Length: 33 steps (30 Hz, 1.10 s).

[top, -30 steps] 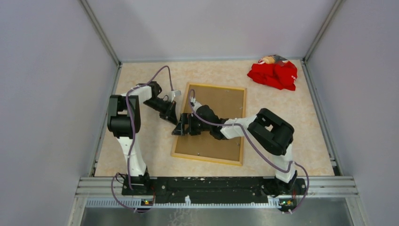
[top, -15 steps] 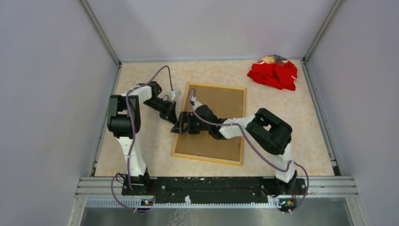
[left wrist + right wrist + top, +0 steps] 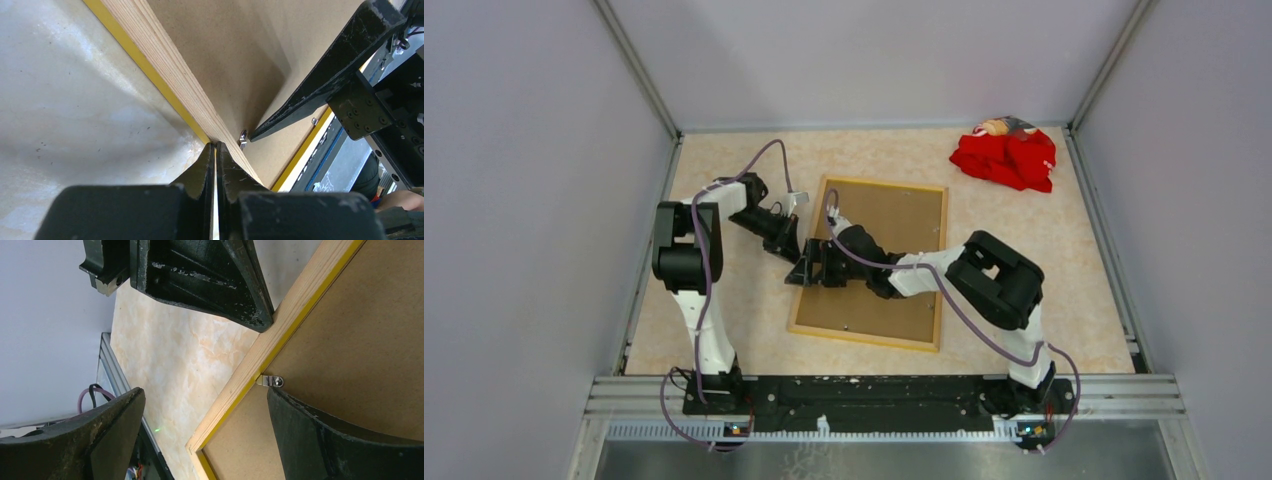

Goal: Put the photo into the frame
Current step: Install the photo frame at the center of the board.

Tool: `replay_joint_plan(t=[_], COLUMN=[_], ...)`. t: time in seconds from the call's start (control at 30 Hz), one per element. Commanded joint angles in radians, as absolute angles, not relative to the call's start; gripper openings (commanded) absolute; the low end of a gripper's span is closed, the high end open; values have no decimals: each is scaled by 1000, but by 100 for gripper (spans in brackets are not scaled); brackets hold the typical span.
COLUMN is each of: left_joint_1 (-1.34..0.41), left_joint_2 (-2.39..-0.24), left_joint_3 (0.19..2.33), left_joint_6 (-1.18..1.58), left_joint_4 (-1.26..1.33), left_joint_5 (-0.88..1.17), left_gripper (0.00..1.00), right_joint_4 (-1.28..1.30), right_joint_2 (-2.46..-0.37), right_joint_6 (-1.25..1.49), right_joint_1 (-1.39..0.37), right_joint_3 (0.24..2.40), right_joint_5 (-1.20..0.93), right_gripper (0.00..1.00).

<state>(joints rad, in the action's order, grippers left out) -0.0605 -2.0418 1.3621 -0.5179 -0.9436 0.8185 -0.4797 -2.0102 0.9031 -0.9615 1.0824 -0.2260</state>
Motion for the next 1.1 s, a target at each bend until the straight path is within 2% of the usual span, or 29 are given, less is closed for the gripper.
replay_joint_plan(t=[0.0, 0.43, 1.07], left_joint_1=[-73, -73, -73], left_joint_2=[-2029, -2024, -2021], left_joint_3=[1357, 1345, 1345], left_joint_6=[-542, -545, -548], left_joint_4=[-890, -888, -891], left_joint_5=[787, 790, 787], left_gripper=[5, 5, 5], right_joint_4=[-432, -374, -407], right_joint_2=[-2028, -2043, -2063], right_joint_6=[909, 854, 881], right_joint_1=[-994, -998, -997], right_joint_3=[1090, 1128, 1130], right_joint_5=[-229, -117, -125], right_gripper=[92, 92, 92])
